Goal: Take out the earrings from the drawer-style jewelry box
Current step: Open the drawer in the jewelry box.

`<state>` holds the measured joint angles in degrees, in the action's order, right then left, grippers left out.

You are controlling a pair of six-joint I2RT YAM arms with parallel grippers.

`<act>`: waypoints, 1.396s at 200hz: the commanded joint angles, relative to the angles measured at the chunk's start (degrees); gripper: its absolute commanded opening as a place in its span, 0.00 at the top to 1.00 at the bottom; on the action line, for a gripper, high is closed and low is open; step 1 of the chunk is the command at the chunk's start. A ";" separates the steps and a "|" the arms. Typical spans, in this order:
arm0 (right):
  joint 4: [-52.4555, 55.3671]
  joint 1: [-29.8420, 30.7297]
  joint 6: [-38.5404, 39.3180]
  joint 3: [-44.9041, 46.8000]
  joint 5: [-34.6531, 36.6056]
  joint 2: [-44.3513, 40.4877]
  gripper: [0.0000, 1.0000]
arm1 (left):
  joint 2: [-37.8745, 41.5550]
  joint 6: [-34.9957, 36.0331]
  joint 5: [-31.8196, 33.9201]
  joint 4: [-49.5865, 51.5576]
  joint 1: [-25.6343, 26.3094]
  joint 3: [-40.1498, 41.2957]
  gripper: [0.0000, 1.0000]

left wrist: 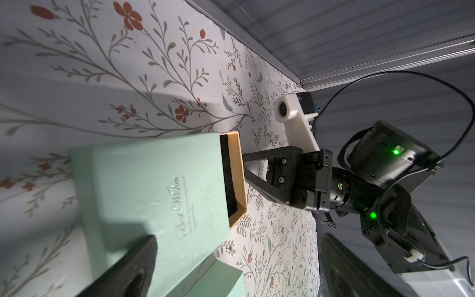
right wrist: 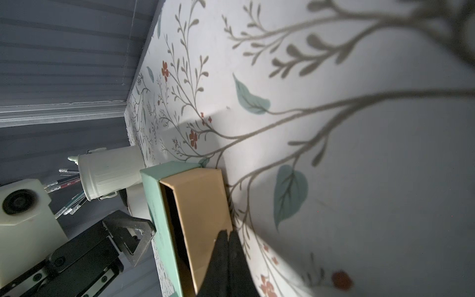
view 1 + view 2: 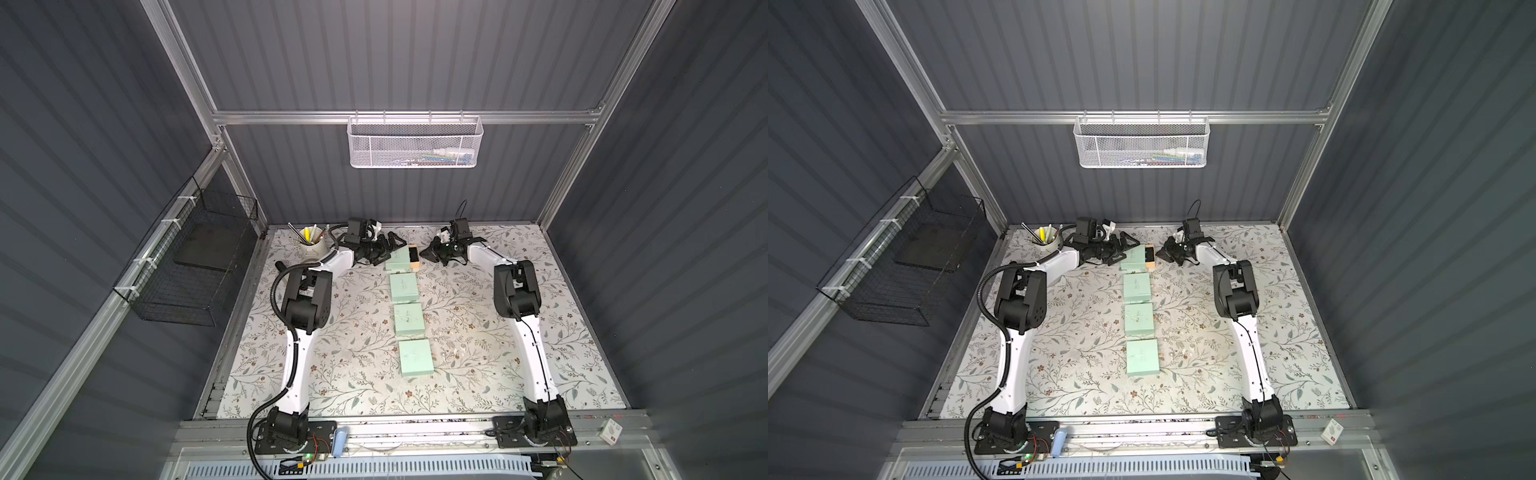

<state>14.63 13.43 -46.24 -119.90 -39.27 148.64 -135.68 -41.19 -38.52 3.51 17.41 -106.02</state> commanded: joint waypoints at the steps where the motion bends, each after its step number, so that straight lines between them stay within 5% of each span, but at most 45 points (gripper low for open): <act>1: 0.37 -1.02 -0.34 0.65 2.10 -1.78 1.00 | 0.23 0.25 2.21 2.47 -0.74 1.67 0.00; 279: 3.43 6.67 -3.64 -12.91 -0.39 6.79 1.00 | 7.48 1.99 2.23 3.93 -4.24 2.80 0.00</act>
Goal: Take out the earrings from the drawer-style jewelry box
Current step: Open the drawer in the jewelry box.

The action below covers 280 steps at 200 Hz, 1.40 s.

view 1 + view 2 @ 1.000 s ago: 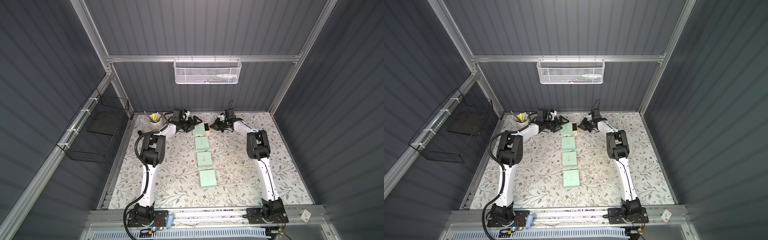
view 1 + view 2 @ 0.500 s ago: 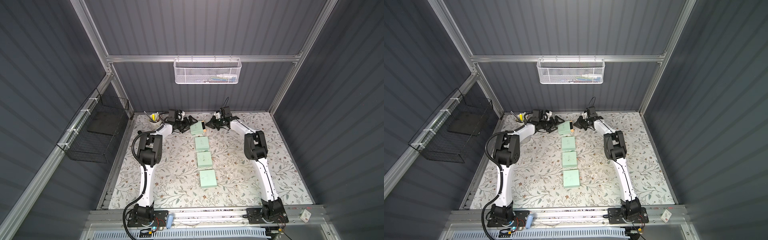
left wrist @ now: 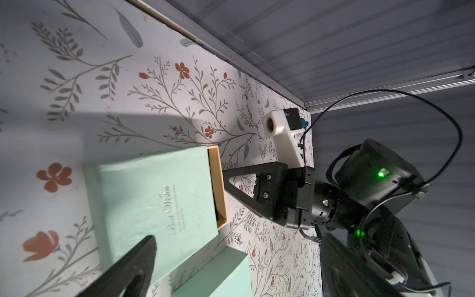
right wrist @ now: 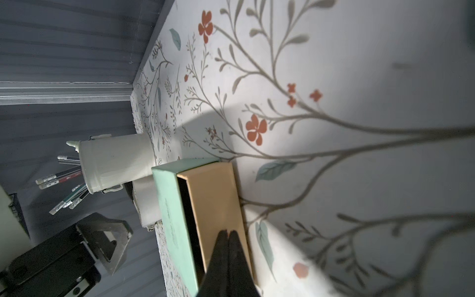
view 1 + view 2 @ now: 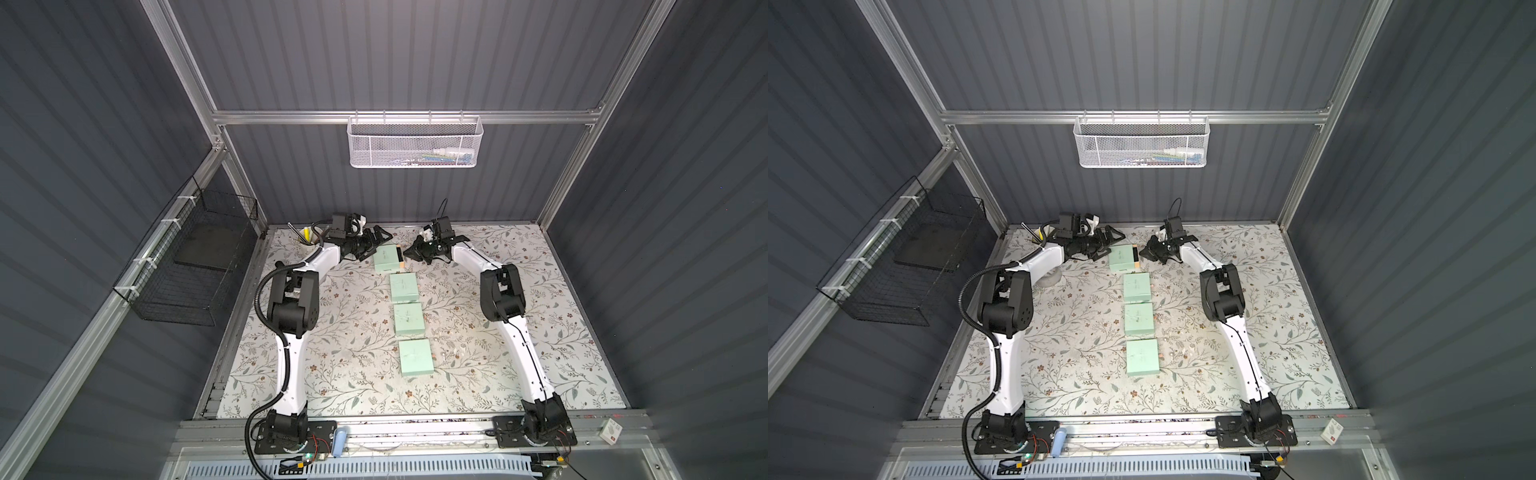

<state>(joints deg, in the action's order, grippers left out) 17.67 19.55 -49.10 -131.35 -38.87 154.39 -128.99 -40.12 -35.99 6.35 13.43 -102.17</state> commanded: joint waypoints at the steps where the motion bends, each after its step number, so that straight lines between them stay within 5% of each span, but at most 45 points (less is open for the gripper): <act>1: 0.41 0.56 -0.75 -1.45 -0.78 1.06 1.00 | 0.73 0.96 -0.35 1.06 -0.25 -1.03 0.00; 280: 0.17 -1.87 -0.64 0.56 -0.15 -0.73 1.00 | -5.13 3.45 3.17 3.83 0.54 0.09 0.00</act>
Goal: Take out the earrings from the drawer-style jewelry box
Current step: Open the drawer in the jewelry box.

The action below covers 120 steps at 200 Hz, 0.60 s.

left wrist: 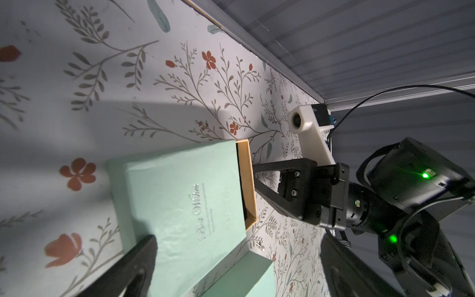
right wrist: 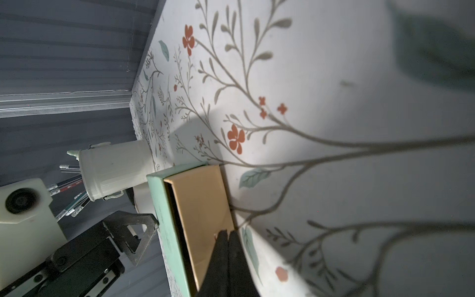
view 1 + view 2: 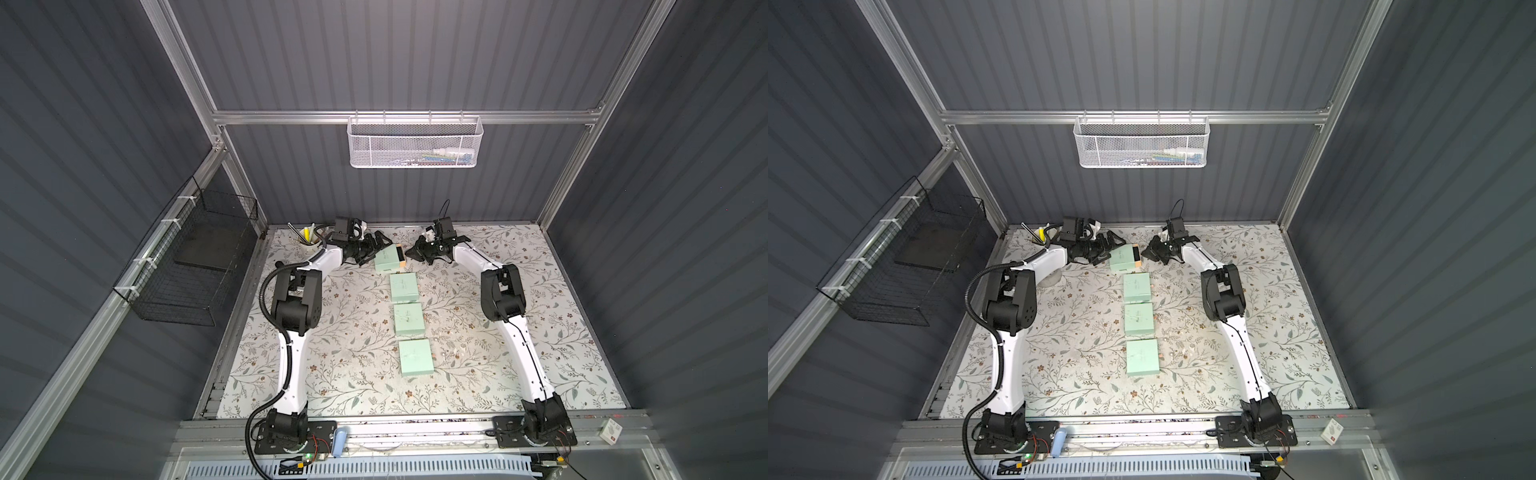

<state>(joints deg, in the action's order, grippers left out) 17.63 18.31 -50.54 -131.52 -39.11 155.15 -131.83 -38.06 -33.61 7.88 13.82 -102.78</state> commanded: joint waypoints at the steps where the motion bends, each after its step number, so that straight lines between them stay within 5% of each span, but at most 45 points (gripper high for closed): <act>1: 0.21 -0.63 0.80 0.74 0.09 -1.51 1.00 | -2.29 1.40 0.76 2.26 0.15 0.72 0.00; 120: 0.18 -2.88 0.98 2.25 0.76 -2.92 1.00 | -2.72 2.78 1.99 4.82 0.16 0.55 0.00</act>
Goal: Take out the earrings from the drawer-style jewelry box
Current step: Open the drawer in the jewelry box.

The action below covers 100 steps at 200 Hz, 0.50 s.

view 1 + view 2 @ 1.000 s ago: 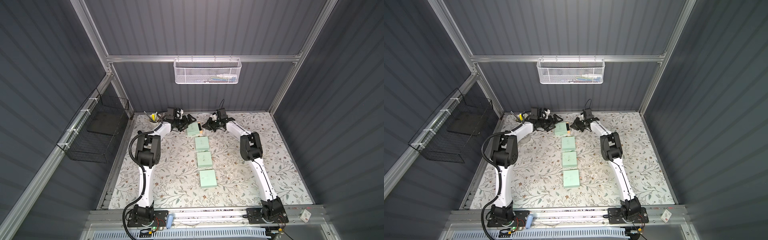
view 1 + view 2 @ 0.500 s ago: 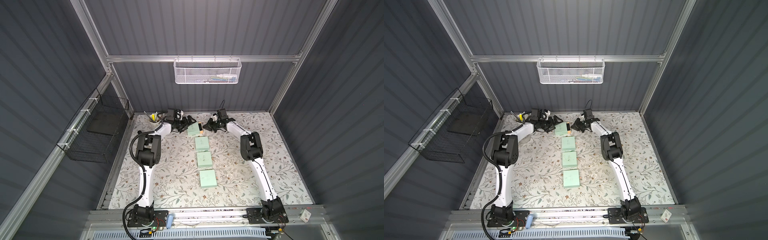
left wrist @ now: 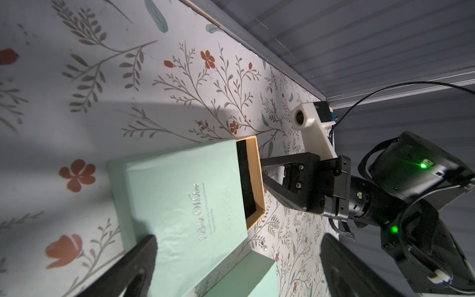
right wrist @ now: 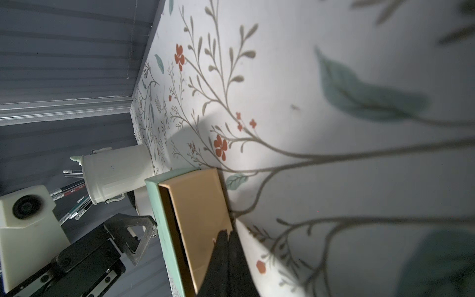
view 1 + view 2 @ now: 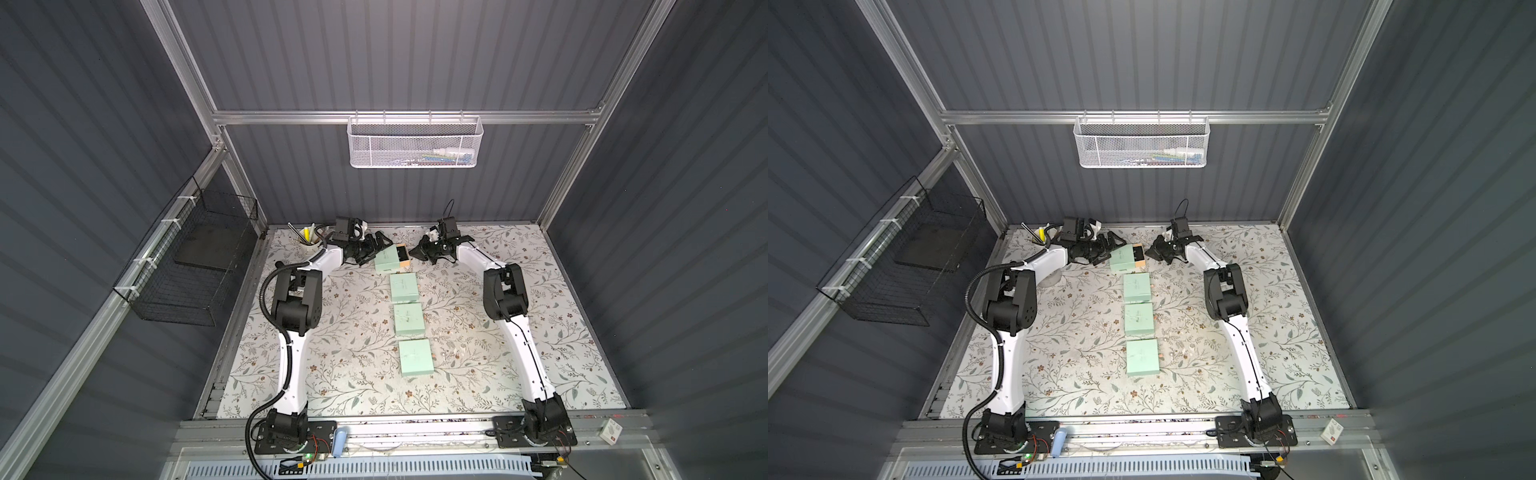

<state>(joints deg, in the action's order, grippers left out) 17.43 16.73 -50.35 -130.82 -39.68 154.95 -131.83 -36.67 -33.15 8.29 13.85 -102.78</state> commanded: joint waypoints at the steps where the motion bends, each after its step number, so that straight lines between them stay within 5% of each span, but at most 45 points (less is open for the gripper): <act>1: 0.35 -1.33 0.78 1.63 1.34 -2.72 1.00 | -2.73 1.35 1.52 4.43 0.13 0.56 0.00; 79: -0.16 -1.79 0.83 2.44 1.38 -3.33 1.00 | -2.73 1.17 0.98 4.21 0.13 0.39 0.00; 87: 0.11 -1.79 0.95 2.54 1.52 -3.34 0.90 | -2.73 1.10 0.97 4.11 0.13 0.39 0.00; 100: 0.02 -1.79 1.33 2.74 1.36 -3.60 0.88 | -2.75 1.06 0.87 4.03 0.11 0.28 0.00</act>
<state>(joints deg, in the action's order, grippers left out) 17.21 15.42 -50.13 -129.01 -39.31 153.80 -131.83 -36.42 -33.17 8.34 13.85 -102.78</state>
